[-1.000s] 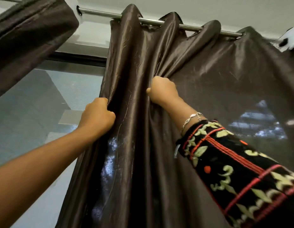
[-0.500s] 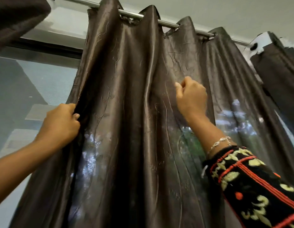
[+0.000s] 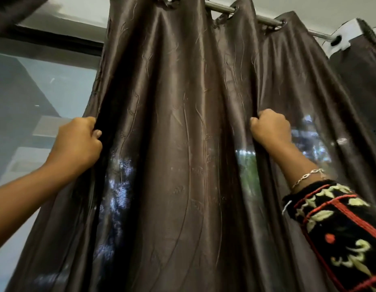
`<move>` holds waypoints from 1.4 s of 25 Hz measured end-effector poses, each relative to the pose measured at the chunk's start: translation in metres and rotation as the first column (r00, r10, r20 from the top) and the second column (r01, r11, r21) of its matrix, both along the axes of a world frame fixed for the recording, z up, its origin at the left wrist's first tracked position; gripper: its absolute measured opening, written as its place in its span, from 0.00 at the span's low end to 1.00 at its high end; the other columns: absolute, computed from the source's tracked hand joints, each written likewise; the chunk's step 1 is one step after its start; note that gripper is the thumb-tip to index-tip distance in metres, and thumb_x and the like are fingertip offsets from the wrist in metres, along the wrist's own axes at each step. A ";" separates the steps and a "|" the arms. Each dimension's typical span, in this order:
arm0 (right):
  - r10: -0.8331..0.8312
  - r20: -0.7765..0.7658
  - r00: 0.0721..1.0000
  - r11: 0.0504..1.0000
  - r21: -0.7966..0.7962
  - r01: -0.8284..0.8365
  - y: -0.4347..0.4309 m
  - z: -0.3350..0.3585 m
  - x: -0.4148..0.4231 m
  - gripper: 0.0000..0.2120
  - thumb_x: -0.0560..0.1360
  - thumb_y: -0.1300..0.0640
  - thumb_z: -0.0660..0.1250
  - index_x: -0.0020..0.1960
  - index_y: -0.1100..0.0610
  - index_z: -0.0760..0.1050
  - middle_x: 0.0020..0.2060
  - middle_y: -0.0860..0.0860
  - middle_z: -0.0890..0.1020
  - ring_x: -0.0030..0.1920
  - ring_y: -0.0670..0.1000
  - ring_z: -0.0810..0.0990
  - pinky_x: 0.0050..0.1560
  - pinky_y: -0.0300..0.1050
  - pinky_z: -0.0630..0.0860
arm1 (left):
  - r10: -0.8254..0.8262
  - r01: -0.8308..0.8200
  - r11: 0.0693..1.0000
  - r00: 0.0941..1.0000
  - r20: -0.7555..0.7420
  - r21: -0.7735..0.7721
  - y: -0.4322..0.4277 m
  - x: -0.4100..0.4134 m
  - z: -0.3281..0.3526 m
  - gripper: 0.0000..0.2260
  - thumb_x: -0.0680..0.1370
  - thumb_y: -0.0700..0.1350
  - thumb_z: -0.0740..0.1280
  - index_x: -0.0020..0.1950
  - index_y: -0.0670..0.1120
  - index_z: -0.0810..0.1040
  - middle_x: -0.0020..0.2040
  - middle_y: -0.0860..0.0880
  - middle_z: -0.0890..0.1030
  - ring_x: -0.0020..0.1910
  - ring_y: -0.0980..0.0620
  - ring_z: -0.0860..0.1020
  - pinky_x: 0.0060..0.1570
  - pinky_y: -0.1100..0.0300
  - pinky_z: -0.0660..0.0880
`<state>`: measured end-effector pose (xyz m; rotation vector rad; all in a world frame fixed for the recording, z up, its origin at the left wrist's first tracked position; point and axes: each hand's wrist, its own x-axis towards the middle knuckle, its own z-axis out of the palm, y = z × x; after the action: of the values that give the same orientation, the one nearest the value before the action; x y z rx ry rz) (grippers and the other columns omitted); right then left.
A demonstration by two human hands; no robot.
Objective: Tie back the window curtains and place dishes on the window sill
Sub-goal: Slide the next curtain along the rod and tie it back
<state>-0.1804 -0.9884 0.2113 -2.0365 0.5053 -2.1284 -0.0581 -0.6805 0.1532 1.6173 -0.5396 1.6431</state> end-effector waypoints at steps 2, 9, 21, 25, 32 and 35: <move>-0.003 0.016 1.000 0.997 -0.081 0.004 0.022 -0.003 0.010 0.12 0.77 0.59 0.57 0.51 0.67 0.74 0.52 0.66 0.78 0.53 0.66 0.75 0.45 0.48 0.68 | -0.006 0.006 1.000 1.000 0.007 0.014 0.002 0.003 -0.002 0.06 0.76 0.32 0.60 0.43 0.29 0.72 0.31 0.35 0.71 0.35 0.37 0.72 0.36 0.51 0.66; 0.136 -0.045 0.990 0.967 -0.209 -0.143 0.111 0.004 0.023 0.13 0.78 0.58 0.56 0.57 0.63 0.74 0.57 0.63 0.77 0.58 0.64 0.73 0.53 0.50 0.71 | -0.036 0.036 0.999 0.999 0.029 0.023 -0.003 0.007 0.000 0.06 0.76 0.33 0.60 0.43 0.29 0.73 0.30 0.37 0.71 0.30 0.42 0.68 0.34 0.53 0.63; 0.429 0.109 0.897 0.900 -0.135 -0.414 0.059 0.015 0.016 0.24 0.80 0.44 0.51 0.54 0.61 0.76 0.52 0.62 0.80 0.54 0.64 0.77 0.55 0.51 0.72 | -0.131 0.131 0.991 0.987 0.097 0.000 0.005 0.074 0.018 0.04 0.74 0.40 0.61 0.40 0.43 0.71 0.32 0.35 0.76 0.32 0.35 0.76 0.36 0.41 0.76; -0.094 0.181 0.979 0.996 0.011 0.094 -0.024 0.002 -0.018 0.15 0.77 0.55 0.60 0.57 0.65 0.71 0.55 0.65 0.76 0.56 0.65 0.74 0.52 0.52 0.70 | -0.045 0.045 0.999 0.991 0.129 0.000 0.013 0.111 0.024 0.06 0.71 0.47 0.59 0.40 0.46 0.65 0.28 0.42 0.74 0.27 0.41 0.74 0.29 0.49 0.75; -0.372 0.116 0.921 0.916 0.205 0.345 -0.078 -0.008 -0.046 0.28 0.73 0.48 0.67 0.62 0.69 0.66 0.61 0.67 0.69 0.62 0.66 0.65 0.60 0.57 0.66 | 0.046 -0.048 0.998 0.997 0.063 0.032 0.012 0.142 0.031 0.09 0.74 0.46 0.61 0.39 0.53 0.62 0.25 0.54 0.67 0.22 0.50 0.67 0.23 0.58 0.68; -0.331 -0.017 0.943 0.909 0.264 0.324 -0.090 -0.007 -0.055 0.25 0.75 0.48 0.64 0.62 0.68 0.68 0.59 0.67 0.74 0.62 0.66 0.69 0.57 0.54 0.69 | -0.077 0.085 0.996 0.983 0.165 -0.040 0.006 0.127 0.026 0.04 0.72 0.44 0.60 0.42 0.47 0.66 0.32 0.36 0.77 0.31 0.37 0.76 0.36 0.42 0.76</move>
<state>-0.2352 -1.0780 0.2039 -1.8761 1.1328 -2.1149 0.0689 -0.6748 0.1792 1.4170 -0.6368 1.7237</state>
